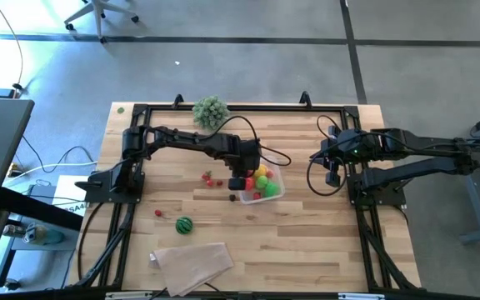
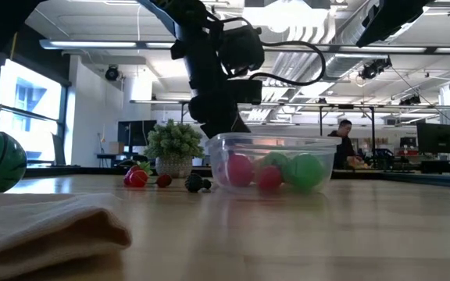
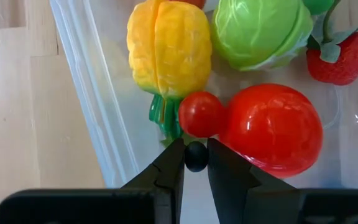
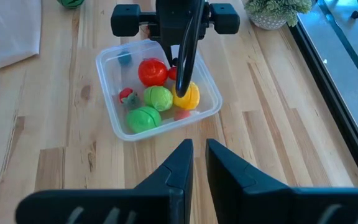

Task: Pick and placing Produce into tupperware
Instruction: Put the top blackberry into the transparent bin, then put the watermelon into the transparent bin

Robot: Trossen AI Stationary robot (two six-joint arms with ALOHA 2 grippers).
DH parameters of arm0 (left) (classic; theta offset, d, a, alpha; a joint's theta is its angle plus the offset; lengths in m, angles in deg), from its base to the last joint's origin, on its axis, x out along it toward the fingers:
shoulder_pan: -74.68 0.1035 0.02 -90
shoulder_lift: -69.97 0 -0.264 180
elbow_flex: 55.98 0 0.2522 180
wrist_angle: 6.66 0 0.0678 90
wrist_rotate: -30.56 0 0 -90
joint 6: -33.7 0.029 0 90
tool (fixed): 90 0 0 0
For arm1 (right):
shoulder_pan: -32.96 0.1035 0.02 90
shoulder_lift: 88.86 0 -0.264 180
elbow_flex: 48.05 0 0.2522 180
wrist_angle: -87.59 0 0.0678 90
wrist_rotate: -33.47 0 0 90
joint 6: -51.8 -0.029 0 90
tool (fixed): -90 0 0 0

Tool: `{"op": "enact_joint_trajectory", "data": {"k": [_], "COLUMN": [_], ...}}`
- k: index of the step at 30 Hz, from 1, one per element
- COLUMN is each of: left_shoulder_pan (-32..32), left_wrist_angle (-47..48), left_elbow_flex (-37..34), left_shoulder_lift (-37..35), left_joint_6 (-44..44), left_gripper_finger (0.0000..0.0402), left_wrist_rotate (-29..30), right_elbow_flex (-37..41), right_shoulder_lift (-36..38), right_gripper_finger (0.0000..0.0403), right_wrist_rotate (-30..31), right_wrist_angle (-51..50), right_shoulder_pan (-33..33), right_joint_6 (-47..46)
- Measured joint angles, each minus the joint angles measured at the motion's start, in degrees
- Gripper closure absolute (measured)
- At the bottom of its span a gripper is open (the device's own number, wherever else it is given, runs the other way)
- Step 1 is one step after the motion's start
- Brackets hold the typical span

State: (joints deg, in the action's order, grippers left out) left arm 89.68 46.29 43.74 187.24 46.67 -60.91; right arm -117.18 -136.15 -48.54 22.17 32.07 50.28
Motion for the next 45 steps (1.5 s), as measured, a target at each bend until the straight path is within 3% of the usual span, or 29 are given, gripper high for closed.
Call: {"op": "enact_joint_trajectory", "data": {"k": [12, 22, 33, 45], "left_shoulder_pan": [-0.02, -0.02, 0.05, 0.05], "left_wrist_angle": [0.16, 0.09, 1.45, 7.84], "left_elbow_flex": [0.02, 0.02, 0.02, 0.01], "left_shoulder_lift": [0.0, 0.0, 0.0, 0.0], "left_joint_6": [-0.82, -1.42, -1.55, -4.14], "left_gripper_finger": [0.0342, 0.0269, 0.0257, 0.0257], "left_wrist_rotate": [-0.17, 0.19, 11.04, 16.67], "right_elbow_flex": [-0.02, 0.0, 0.0, -0.01], "right_shoulder_lift": [0.02, 0.02, 0.01, 0.01], "right_gripper_finger": [0.0368, 0.0368, 0.0368, 0.0368], "right_wrist_rotate": [0.0, 0.0, 0.0, 0.01], "right_wrist_angle": [0.02, 0.02, 0.01, 0.01], "right_shoulder_pan": [0.0, 0.02, 0.01, 0.0], "right_joint_6": [0.02, 0.02, 0.01, 0.02]}}
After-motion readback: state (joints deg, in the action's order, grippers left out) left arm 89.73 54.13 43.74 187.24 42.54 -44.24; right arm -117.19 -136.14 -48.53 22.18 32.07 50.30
